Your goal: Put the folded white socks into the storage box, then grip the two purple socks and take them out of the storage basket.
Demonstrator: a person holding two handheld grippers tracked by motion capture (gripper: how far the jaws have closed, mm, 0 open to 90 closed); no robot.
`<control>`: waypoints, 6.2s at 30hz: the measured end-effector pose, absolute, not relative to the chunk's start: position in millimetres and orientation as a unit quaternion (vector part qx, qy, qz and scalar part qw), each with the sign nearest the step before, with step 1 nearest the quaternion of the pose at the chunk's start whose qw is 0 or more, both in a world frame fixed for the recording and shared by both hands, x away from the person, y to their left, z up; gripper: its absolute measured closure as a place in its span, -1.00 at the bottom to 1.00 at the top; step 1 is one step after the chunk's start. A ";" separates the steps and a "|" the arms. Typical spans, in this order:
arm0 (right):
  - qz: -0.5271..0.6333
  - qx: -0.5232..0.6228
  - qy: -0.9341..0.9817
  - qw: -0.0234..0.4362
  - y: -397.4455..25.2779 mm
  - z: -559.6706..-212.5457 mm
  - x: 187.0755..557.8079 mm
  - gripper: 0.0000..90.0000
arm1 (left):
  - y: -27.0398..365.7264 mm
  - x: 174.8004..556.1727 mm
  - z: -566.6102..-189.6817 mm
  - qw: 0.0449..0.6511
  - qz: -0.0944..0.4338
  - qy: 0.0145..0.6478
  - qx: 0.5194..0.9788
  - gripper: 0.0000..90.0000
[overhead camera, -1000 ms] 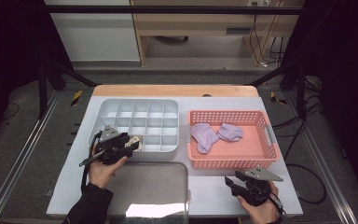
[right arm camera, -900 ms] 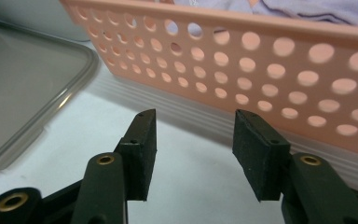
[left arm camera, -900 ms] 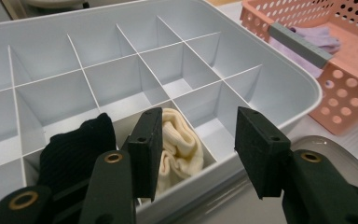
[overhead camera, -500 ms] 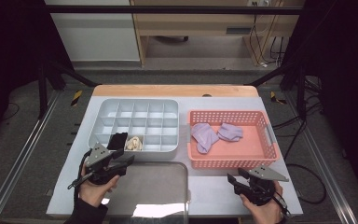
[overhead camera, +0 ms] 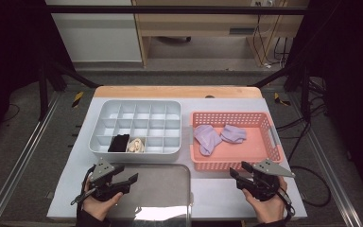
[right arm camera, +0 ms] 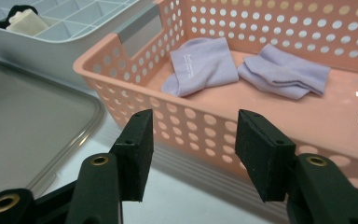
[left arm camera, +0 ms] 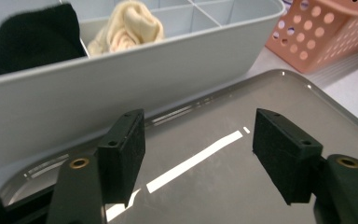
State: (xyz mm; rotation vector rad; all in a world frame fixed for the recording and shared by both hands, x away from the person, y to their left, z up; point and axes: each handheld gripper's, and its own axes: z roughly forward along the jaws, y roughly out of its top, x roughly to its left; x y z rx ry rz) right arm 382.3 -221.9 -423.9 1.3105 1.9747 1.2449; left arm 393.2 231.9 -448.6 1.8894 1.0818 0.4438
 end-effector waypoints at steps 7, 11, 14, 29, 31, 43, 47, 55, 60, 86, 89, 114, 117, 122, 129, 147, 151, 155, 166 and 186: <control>0.456 0.478 0.712 0.236 -223.1 -416.6 388.6 0.02 | 230.3 389.9 -456.6 0.438 0.179 0.436 0.766 -0.32; 0.457 0.479 0.710 0.239 -223.8 -412.1 394.3 0.01 | 229.6 390.3 -460.6 0.434 0.171 0.437 0.769 -0.33; 0.459 0.479 0.708 0.242 -223.5 -407.2 400.2 0.01 | 229.5 390.0 -462.9 0.431 0.171 0.437 0.771 -0.34; 0.449 0.478 0.709 0.257 -214.2 -382.8 434.7 0.05 | 230.6 392.8 -468.6 0.422 0.172 0.442 0.773 -0.34; 0.445 0.478 0.711 0.261 -213.1 -379.9 441.3 0.06 | 231.3 393.5 -469.5 0.421 0.171 0.445 0.771 -0.34; 0.427 0.497 0.704 0.272 -211.9 -368.2 482.5 0.09 | 236.3 395.7 -469.1 0.420 0.175 0.453 0.767 -0.34; 0.428 0.505 0.700 0.269 -211.5 -369.1 494.3 0.09 | 236.9 396.4 -469.4 0.419 0.176 0.454 0.767 -0.34; 0.414 0.517 0.698 0.272 -210.0 -373.1 518.6 0.10 | 238.9 397.2 -469.6 0.420 0.178 0.457 0.764 -0.34; 0.406 0.530 0.694 0.270 -211.0 -380.7 530.8 0.08 | 239.5 397.8 -470.0 0.419 0.176 0.458 0.764 -0.33; 0.353 0.550 0.711 0.260 -209.7 -423.2 566.2 0.19 | 240.7 398.6 -470.2 0.417 0.176 0.458 0.765 -0.32; 0.346 0.552 0.714 0.258 -211.0 -426.6 568.2 0.22 | 240.7 398.8 -470.5 0.415 0.177 0.459 0.765 -0.32; 0.271 0.578 0.743 0.199 -212.4 -451.5 578.4 0.21 | 240.9 399.0 -470.8 0.412 0.177 0.461 0.766 -0.32; 0.266 0.582 0.744 0.193 -212.1 -452.9 579.4 0.19 | 240.6 398.9 -470.9 0.411 0.178 0.460 0.766 -0.32; 0.249 0.591 0.745 0.180 -212.9 -458.8 581.5 0.14 | 240.6 398.8 -470.8 0.411 0.178 0.460 0.766 -0.32; 0.244 0.597 0.742 0.184 -211.0 -459.9 581.2 0.32 | 239.9 398.6 -470.8 0.411 0.178 0.459 0.767 -0.31; 0.256 0.601 0.739 0.168 -218.3 -442.9 577.1 0.83 | 239.4 398.5 -470.8 0.411 0.175 0.460 0.767 -0.31; 0.287 0.587 0.736 0.175 -220.0 -430.6 571.4 0.83 | 238.7 398.3 -470.8 0.411 0.174 0.459 0.768 -0.31; 0.317 0.580 0.729 0.178 -220.3 -416.7 564.4 0.84 | 238.1 398.4 -471.0 0.411 0.174 0.459 0.768 -0.31; 0.383 0.548 0.718 0.193 -224.9 -383.2 531.9 0.83 | 237.2 398.4 -471.6 0.409 0.173 0.460 0.769 -0.31; 0.490 0.425 0.734 0.202 -196.1 -346.4 430.7 0.83 | 236.5 396.9 -469.1 0.412 0.177 0.460 0.766 -0.31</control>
